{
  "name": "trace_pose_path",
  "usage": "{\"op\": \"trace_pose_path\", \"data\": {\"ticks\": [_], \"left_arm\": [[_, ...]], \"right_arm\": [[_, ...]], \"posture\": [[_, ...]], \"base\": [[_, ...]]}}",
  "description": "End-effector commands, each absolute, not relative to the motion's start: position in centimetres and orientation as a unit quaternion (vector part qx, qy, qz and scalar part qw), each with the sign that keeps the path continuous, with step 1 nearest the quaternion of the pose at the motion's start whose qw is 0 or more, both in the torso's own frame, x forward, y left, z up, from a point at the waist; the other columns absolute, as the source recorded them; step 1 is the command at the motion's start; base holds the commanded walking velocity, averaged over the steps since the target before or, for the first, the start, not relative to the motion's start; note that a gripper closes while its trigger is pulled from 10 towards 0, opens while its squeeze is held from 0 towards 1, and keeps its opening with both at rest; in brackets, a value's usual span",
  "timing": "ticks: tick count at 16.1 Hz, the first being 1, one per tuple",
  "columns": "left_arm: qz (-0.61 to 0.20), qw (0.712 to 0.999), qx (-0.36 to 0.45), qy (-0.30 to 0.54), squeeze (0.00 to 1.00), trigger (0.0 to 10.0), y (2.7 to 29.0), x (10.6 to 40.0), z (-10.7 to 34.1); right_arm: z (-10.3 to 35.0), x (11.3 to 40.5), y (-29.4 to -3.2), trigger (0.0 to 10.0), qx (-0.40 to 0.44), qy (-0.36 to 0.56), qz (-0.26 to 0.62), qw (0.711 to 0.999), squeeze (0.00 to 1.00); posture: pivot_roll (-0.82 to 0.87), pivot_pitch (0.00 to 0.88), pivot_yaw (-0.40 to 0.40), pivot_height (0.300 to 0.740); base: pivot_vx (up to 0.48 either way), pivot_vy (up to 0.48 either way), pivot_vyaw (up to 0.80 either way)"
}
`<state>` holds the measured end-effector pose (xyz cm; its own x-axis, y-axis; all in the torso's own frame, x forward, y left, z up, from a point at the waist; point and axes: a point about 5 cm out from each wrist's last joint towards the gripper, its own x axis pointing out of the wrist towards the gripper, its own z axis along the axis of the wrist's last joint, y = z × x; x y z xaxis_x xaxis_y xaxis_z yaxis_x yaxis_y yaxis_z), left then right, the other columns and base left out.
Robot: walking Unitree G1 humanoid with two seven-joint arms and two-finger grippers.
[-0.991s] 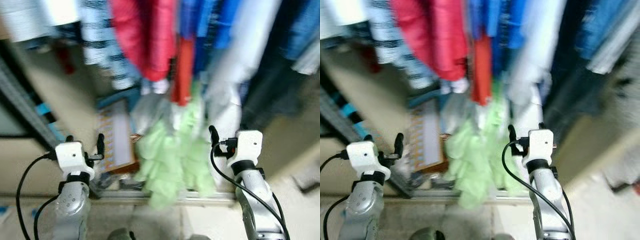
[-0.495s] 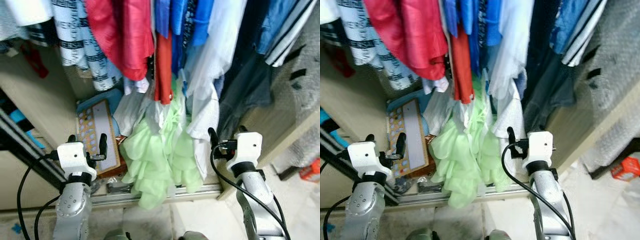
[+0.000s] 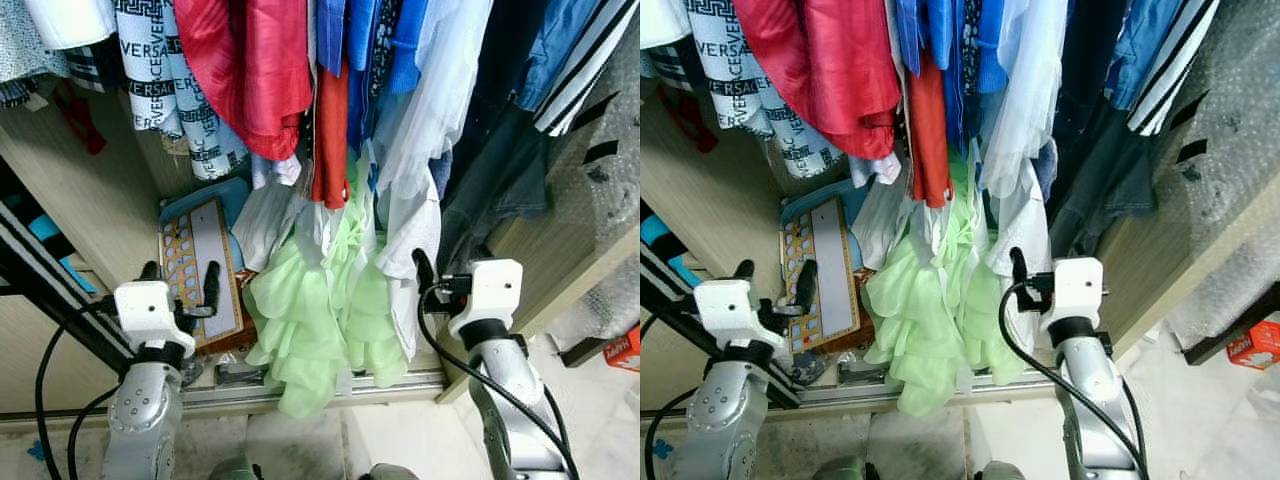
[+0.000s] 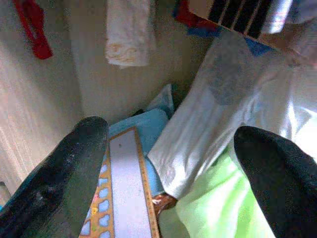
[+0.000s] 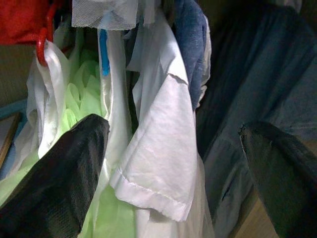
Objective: Clean up the room
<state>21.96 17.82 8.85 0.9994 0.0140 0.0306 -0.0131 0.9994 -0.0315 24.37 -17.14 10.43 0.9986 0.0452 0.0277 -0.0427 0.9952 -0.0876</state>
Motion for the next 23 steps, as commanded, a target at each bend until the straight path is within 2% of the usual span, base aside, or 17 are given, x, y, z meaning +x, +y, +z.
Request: {"op": "trace_pose_path", "data": {"ticks": [1,10,18,23], "left_arm": [[-0.003,1.0,-0.007,-0.024,0.0,10.0,17.7,21.8,9.2],[-0.012,0.999,-0.004,-0.034,0.0,10.0,17.9,22.0,9.6],[0.006,1.0,0.012,-0.007,0.0,10.0,19.3,20.2,8.5],[0.009,1.0,0.014,-0.009,0.0,10.0,19.4,20.3,8.5]], "right_arm": [[10.9,24.1,-17.6,10.0,-0.042,-0.018,0.01,0.999,0.0],[10.9,24.1,-17.8,10.0,-0.017,-0.007,-0.005,1.0,0.0],[10.6,23.5,-18.3,10.0,-0.023,0.007,-0.016,1.0,0.0],[10.5,23.7,-18.1,10.0,-0.024,0.008,-0.012,1.0,0.0]], "posture": [[-0.07,0.0,0.025,0.74],[-0.07,0.0,0.021,0.74],[-0.06,0.0,0.018,0.74],[-0.05,0.0,0.015,0.74]], "base": [[0.0,0.0,0.0],[0.0,0.0,0.0],[0.0,0.0,0.0],[0.0,0.0,0.0]]}}
